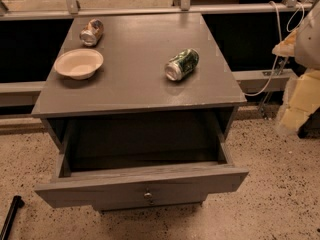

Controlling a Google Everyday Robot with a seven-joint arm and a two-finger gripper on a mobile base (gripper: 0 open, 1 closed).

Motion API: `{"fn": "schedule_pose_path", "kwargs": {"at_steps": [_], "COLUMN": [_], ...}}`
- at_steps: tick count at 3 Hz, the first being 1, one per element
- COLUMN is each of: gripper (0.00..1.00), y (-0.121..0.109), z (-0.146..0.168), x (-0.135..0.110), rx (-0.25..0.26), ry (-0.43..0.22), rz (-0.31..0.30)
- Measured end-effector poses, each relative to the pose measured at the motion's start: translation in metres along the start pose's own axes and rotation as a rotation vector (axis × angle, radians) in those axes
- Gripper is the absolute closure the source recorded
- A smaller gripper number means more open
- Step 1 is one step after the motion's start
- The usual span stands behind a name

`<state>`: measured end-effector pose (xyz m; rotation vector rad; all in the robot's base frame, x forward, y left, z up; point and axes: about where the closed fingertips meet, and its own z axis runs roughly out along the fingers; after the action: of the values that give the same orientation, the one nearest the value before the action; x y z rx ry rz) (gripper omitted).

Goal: Close top drawer

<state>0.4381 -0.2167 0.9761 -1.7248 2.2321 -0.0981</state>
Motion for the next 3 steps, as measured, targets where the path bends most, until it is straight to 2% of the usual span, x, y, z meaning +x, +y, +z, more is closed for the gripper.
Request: {"fn": "schedule_pose_path", "kwargs": {"at_steps": [1, 2, 3], "gripper": [0.0, 0.0, 0.0], "y": [0.0, 0.002, 0.038], "z": [0.0, 0.009, 0.048], "x": [0.0, -0.003, -0.019], "rx": [0.0, 0.006, -0.015], "ry": [0.0, -0.034, -0.18], "rz": [0.0, 0.0, -0.011]}}
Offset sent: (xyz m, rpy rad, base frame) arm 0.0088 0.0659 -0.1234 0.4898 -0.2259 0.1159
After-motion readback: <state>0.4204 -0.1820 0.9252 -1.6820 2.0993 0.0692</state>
